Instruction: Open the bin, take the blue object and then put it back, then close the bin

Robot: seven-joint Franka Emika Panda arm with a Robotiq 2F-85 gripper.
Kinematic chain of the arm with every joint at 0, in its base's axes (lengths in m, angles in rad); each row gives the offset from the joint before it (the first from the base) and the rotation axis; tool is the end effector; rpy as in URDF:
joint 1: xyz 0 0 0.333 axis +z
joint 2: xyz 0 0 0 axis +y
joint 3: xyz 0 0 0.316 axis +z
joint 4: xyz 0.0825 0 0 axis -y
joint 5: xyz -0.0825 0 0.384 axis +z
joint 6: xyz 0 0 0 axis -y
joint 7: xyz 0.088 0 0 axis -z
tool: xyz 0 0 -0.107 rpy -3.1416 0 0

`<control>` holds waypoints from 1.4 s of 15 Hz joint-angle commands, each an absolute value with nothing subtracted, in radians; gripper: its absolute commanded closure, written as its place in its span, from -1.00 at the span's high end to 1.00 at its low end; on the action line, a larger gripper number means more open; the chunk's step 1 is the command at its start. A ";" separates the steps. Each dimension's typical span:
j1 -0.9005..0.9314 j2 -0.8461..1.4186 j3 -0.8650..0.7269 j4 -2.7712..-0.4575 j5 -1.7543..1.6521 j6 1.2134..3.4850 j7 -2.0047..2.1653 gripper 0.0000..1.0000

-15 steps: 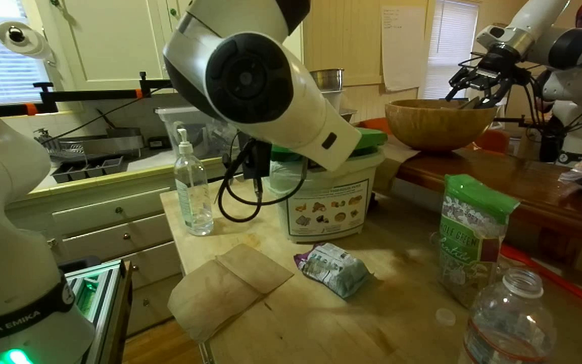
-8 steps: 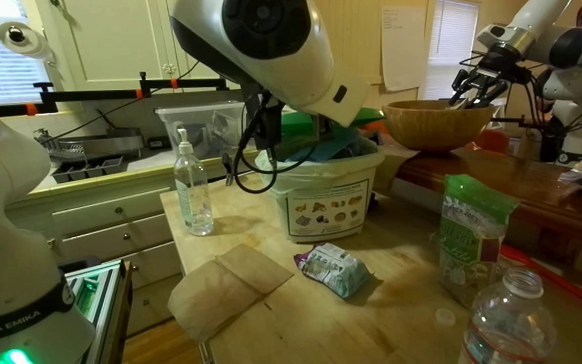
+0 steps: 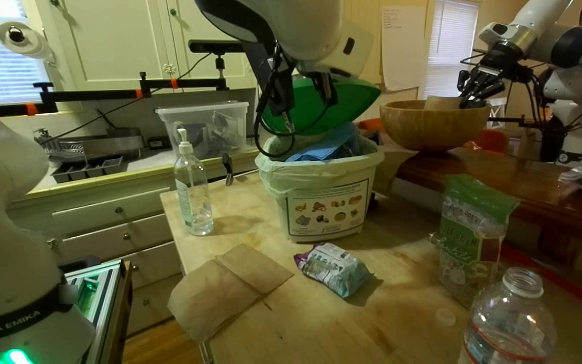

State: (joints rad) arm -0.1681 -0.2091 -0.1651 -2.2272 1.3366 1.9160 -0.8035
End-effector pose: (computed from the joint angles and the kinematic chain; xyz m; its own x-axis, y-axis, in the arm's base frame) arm 0.4913 -0.1013 0.5021 0.8429 -0.3676 0.3930 0.2030 -0.4592 -0.8648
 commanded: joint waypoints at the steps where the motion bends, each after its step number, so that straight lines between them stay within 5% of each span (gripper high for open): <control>1: -0.148 -0.176 -0.148 -2.156 1.300 1.877 -0.792 1.00; 21: -0.075 -0.110 -0.090 -1.977 1.300 1.859 -0.825 1.00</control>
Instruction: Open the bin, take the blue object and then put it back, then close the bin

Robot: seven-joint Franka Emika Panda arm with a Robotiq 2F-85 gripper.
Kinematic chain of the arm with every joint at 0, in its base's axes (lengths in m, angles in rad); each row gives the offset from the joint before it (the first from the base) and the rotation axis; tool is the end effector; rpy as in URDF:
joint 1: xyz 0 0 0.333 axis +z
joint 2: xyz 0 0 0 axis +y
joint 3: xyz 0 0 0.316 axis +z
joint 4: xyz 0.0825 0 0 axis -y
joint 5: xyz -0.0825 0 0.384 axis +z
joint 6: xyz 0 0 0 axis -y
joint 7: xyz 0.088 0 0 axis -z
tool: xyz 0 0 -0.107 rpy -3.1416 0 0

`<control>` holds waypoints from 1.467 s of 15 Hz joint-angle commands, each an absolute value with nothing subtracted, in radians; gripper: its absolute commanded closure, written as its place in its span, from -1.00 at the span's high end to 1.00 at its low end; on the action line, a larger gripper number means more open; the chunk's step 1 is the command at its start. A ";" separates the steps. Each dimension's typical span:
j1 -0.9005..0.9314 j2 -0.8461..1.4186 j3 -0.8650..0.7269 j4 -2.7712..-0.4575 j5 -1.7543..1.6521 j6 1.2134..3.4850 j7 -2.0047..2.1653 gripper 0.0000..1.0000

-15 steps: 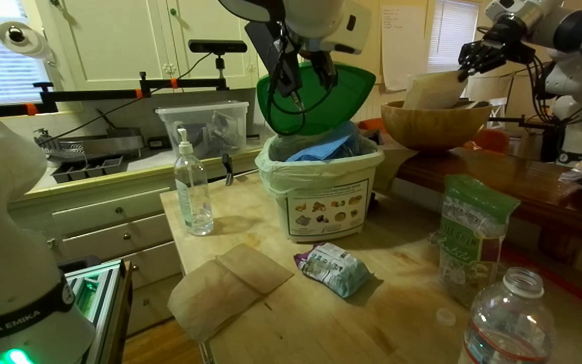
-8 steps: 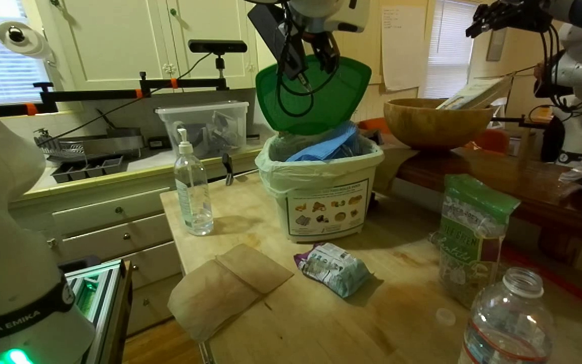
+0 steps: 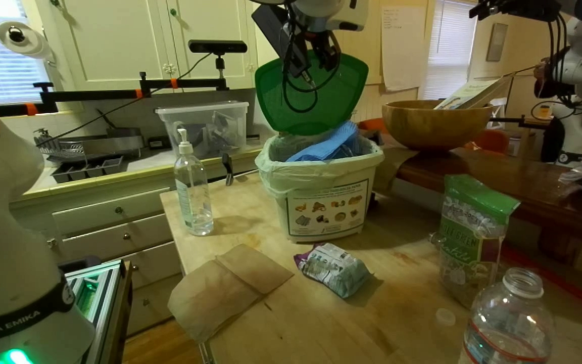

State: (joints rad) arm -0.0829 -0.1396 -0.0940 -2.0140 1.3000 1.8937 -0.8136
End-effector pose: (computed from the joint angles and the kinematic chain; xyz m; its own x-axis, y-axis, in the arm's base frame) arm 0.5387 -0.0269 0.5680 0.8317 -0.1708 0.5284 0.4011 -0.4733 -0.7843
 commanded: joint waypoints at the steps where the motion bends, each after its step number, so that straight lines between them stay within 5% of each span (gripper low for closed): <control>1: -0.072 -0.106 -0.088 -1.972 1.302 1.858 -0.826 1.00; 22: -0.071 -0.129 -0.081 -1.960 1.253 1.893 -0.819 1.00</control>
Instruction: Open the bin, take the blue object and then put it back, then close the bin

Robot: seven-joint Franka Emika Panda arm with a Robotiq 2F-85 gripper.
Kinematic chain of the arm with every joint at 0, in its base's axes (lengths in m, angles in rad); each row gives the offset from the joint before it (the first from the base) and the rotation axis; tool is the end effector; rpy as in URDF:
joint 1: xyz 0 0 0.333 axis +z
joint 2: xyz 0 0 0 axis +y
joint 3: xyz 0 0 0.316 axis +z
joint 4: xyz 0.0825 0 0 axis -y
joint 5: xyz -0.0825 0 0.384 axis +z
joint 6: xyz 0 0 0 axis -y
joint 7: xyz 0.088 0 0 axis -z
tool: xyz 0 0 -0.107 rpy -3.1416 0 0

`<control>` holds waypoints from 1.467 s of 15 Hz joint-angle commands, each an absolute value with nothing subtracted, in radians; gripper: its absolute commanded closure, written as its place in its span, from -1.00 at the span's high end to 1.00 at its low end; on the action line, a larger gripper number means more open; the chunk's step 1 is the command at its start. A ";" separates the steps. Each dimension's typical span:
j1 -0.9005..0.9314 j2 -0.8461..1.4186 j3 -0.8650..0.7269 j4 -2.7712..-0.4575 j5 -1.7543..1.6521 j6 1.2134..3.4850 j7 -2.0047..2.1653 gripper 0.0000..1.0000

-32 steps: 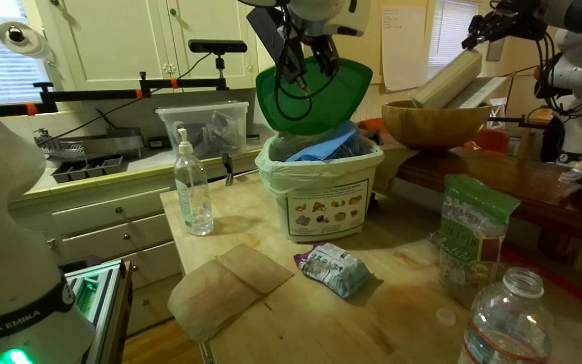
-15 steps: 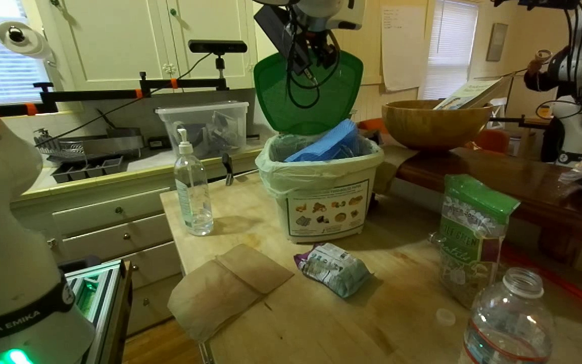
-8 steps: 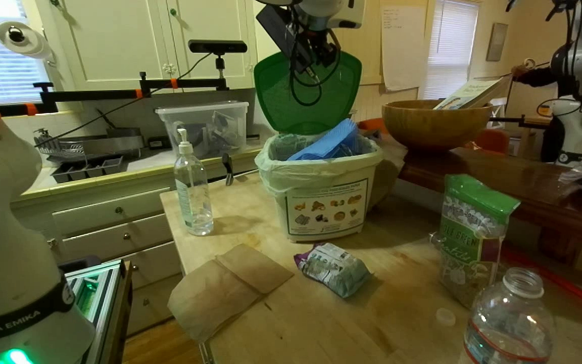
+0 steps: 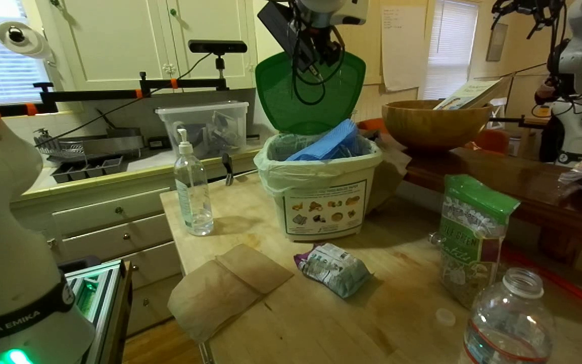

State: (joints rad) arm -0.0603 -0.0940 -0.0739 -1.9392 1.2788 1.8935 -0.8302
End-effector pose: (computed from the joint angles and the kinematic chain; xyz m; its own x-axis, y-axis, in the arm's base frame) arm 0.5560 -0.0055 0.5789 0.8174 -0.1064 0.5661 0.4570 -0.4785 -0.7498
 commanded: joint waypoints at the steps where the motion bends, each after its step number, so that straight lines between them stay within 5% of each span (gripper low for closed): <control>1: -0.074 -0.135 -0.084 -1.964 1.247 1.894 -0.820 1.00; 22: -0.123 -0.299 -0.132 -2.132 0.780 1.979 -0.815 1.00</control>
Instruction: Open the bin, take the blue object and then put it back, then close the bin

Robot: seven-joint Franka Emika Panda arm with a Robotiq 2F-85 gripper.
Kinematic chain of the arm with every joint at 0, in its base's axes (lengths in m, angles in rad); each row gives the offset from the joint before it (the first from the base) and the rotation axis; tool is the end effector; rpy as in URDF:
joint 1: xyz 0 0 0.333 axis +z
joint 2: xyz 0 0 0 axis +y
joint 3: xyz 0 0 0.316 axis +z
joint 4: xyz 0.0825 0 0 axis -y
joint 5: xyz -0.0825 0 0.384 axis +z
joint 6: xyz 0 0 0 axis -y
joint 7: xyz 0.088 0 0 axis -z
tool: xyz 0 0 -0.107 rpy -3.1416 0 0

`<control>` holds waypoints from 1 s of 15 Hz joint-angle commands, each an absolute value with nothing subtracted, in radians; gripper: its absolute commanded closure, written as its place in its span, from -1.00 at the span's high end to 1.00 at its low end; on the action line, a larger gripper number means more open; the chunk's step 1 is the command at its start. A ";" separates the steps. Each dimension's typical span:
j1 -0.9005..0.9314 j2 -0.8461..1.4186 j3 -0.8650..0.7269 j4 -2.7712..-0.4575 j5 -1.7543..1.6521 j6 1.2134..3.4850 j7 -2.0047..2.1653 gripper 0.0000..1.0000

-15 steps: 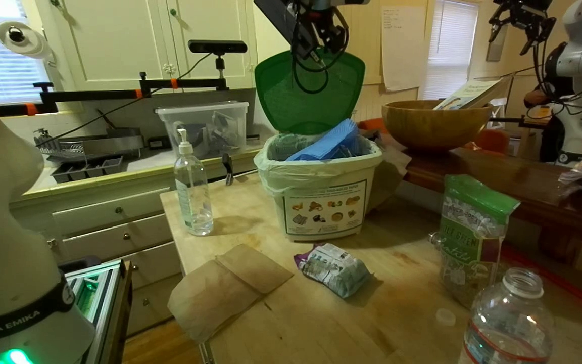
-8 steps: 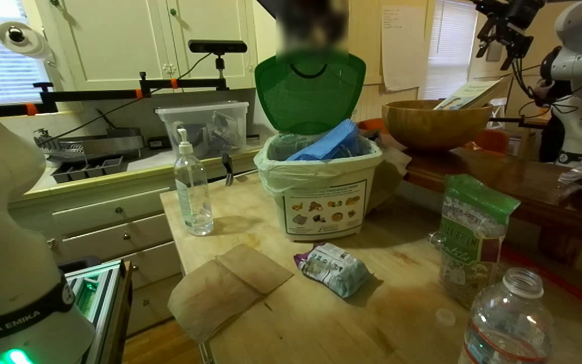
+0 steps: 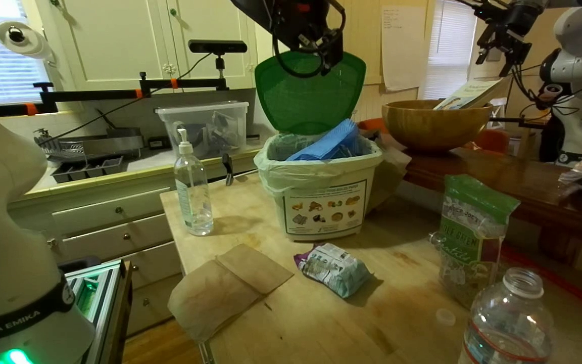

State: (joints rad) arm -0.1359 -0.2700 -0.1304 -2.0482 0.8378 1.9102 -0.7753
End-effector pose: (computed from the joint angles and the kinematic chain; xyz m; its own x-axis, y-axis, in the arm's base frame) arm 0.4894 -0.0852 0.5905 0.8435 0.0570 0.5341 0.3845 -0.7584 -0.5263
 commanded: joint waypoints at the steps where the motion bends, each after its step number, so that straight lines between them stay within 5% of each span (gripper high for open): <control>1: -0.121 -0.298 -0.128 -2.156 0.761 2.021 -0.831 1.00; 15: -0.008 -0.237 -0.126 -2.355 0.819 2.397 -1.113 1.00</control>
